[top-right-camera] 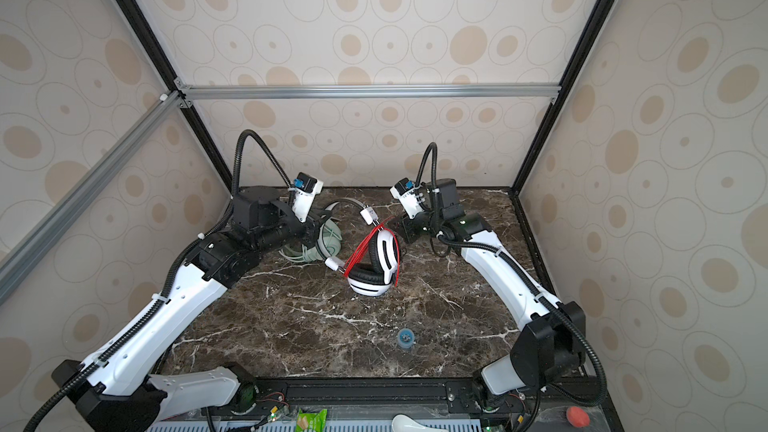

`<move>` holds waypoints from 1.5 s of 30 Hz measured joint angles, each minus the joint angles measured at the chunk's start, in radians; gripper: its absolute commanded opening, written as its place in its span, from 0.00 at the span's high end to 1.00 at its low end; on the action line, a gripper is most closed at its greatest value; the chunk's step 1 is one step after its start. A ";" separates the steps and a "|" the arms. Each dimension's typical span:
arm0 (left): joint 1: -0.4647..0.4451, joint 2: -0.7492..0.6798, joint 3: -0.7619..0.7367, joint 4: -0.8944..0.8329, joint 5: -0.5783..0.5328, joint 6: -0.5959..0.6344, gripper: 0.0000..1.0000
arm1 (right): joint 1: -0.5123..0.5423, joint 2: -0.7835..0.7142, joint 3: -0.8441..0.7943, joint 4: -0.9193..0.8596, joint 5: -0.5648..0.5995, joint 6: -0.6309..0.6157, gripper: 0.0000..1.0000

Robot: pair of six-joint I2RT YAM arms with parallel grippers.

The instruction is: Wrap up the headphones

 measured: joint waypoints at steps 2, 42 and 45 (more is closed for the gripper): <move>0.000 0.006 0.041 0.000 0.015 -0.014 1.00 | -0.005 -0.004 -0.037 0.047 -0.024 0.022 0.81; 0.025 0.087 0.276 0.037 0.139 -0.133 1.00 | -0.035 -0.168 -0.389 0.257 -0.332 0.152 0.58; 0.038 0.088 0.278 0.038 0.148 -0.140 1.00 | -0.035 -0.168 -0.399 0.262 -0.357 0.160 0.58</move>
